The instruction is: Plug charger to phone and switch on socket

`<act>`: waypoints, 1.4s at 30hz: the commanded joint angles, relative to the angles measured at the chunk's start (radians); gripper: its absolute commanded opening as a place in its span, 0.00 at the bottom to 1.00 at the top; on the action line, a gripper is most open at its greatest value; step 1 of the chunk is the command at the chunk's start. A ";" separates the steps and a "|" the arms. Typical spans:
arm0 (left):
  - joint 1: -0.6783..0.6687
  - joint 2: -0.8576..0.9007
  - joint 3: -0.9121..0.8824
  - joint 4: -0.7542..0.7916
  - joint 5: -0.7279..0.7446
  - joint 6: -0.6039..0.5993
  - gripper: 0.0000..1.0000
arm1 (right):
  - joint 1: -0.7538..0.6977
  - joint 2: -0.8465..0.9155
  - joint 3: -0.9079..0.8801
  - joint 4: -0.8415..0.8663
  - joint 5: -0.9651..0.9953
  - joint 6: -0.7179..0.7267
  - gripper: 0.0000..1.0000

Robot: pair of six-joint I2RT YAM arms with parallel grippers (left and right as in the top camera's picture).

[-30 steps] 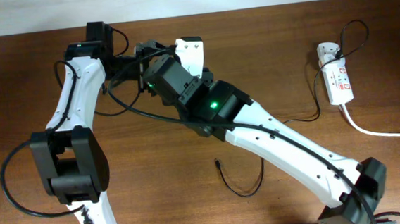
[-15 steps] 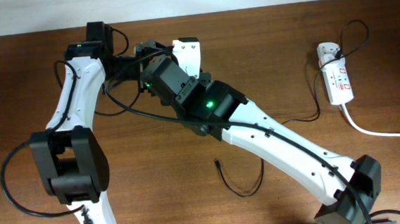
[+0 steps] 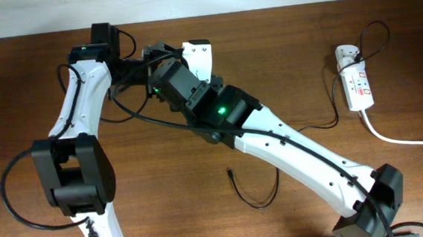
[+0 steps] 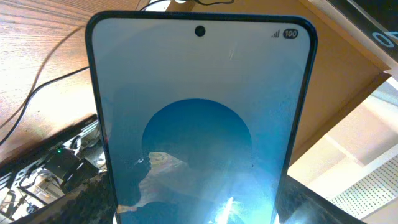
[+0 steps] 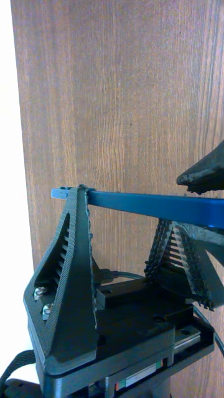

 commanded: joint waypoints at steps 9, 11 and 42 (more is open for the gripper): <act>0.008 -0.047 0.011 -0.001 0.048 -0.012 0.81 | 0.004 0.005 0.017 0.003 0.016 -0.006 0.12; 0.008 -0.047 0.011 -0.001 0.048 -0.012 0.81 | 0.004 0.005 0.017 0.004 0.016 -0.006 0.11; 0.008 -0.047 0.011 0.000 0.026 -0.327 0.59 | -0.056 -0.100 0.017 0.029 -0.045 1.098 0.08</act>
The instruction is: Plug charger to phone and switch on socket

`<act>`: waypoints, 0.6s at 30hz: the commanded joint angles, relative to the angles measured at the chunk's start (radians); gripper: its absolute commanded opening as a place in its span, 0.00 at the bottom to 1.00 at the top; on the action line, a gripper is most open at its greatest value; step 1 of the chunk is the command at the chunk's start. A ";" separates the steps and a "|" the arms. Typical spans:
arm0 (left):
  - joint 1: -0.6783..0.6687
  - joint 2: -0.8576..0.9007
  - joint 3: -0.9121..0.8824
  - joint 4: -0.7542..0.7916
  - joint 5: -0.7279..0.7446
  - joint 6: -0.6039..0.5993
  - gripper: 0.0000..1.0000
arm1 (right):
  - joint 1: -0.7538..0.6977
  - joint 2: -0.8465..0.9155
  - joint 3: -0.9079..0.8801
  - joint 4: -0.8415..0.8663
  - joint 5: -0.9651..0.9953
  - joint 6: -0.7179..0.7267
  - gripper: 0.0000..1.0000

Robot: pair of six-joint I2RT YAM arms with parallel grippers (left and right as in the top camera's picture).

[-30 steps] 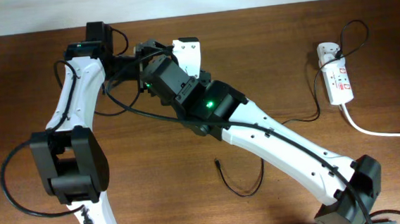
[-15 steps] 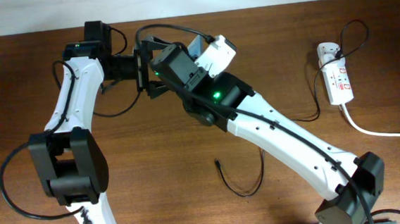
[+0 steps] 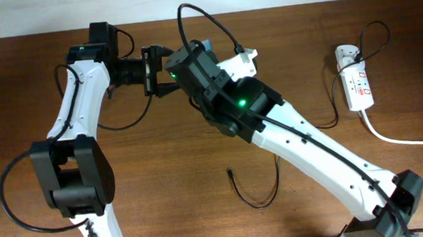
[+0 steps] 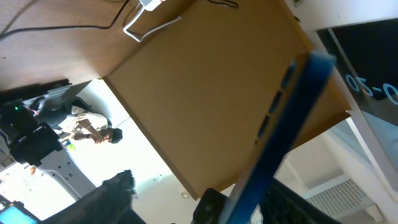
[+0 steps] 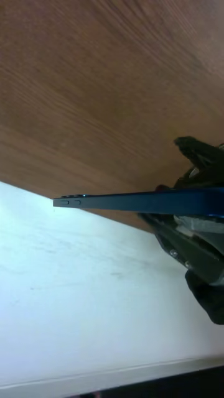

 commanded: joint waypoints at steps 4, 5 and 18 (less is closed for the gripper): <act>0.004 -0.037 0.010 0.001 0.068 -0.027 0.52 | 0.002 -0.037 0.017 -0.039 -0.034 0.146 0.09; 0.004 -0.037 0.010 0.003 0.068 -0.027 0.50 | 0.002 -0.037 0.017 -0.039 -0.045 0.146 0.10; 0.004 -0.037 0.010 0.002 0.087 -0.027 0.32 | 0.002 -0.035 0.017 -0.035 -0.138 0.235 0.16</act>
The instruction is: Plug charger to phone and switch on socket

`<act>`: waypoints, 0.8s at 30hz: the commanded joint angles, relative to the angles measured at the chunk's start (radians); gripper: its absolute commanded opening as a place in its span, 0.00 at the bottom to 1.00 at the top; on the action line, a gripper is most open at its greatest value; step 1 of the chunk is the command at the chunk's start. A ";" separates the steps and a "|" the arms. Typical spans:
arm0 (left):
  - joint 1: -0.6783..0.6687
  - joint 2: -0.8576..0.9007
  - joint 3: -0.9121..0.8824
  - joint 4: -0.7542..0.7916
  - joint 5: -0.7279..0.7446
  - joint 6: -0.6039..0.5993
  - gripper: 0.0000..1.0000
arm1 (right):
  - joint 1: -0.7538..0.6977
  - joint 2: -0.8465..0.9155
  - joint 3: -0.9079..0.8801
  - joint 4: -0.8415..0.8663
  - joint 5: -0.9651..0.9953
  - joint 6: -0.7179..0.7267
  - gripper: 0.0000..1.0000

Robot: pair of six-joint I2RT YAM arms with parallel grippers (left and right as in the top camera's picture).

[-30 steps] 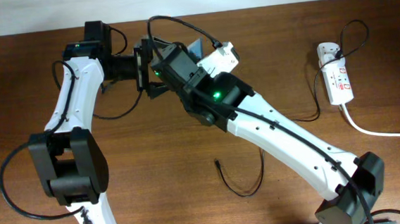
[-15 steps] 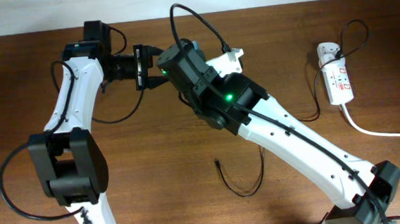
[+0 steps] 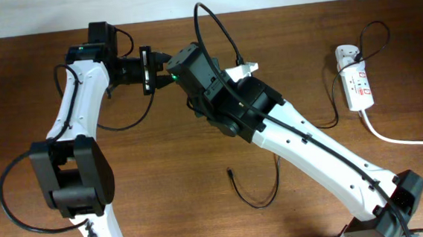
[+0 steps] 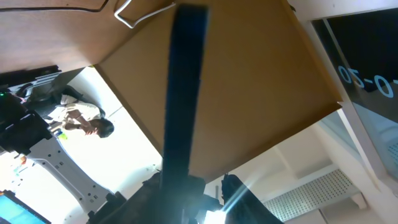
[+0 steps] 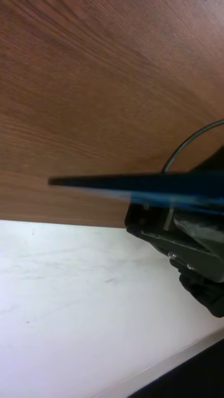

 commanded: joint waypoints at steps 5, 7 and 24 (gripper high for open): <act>0.003 -0.034 0.010 0.000 0.035 -0.005 0.23 | 0.002 -0.034 0.017 0.021 -0.018 0.008 0.15; 0.003 -0.034 0.010 0.000 0.035 -0.006 0.22 | 0.002 -0.034 0.017 0.036 -0.046 0.008 0.15; 0.003 -0.034 0.010 0.017 -0.063 0.019 0.00 | 0.000 -0.037 0.017 0.040 0.049 -0.262 0.97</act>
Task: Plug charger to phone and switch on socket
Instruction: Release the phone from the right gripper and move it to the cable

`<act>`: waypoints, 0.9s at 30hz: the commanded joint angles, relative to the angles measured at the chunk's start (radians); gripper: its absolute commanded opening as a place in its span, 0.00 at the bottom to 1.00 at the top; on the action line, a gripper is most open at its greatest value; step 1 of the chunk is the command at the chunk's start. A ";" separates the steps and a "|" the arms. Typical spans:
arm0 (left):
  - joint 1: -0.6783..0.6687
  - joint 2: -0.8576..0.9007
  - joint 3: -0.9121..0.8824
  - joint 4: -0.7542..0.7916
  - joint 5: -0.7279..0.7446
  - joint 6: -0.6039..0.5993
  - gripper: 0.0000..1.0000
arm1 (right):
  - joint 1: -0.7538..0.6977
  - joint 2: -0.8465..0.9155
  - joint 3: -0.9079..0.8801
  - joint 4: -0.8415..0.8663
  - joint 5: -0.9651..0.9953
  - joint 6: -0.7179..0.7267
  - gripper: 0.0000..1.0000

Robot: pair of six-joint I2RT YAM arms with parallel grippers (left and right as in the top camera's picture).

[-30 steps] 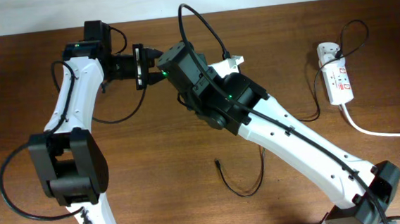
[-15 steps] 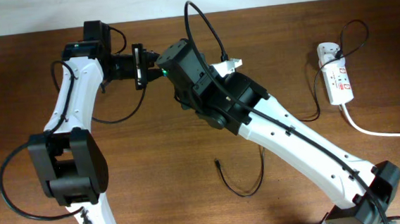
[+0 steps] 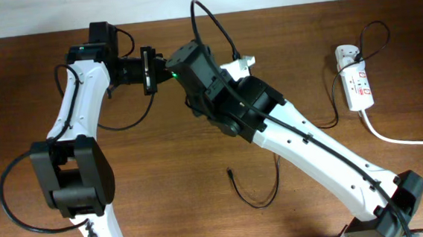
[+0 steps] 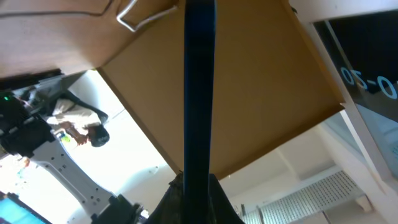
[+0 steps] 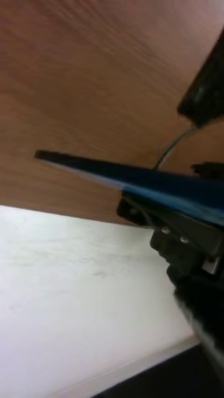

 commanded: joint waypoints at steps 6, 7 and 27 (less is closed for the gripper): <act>0.005 -0.034 0.011 0.118 -0.303 0.227 0.00 | -0.096 -0.124 0.016 -0.171 -0.045 -0.715 0.98; 0.005 -0.034 0.011 0.118 -0.335 0.270 0.00 | -0.117 -0.139 0.016 -0.206 -0.067 -0.780 0.98; 0.082 -0.034 0.011 0.243 -0.370 0.968 0.00 | -0.190 -0.119 -0.664 -0.071 -0.549 -1.138 0.73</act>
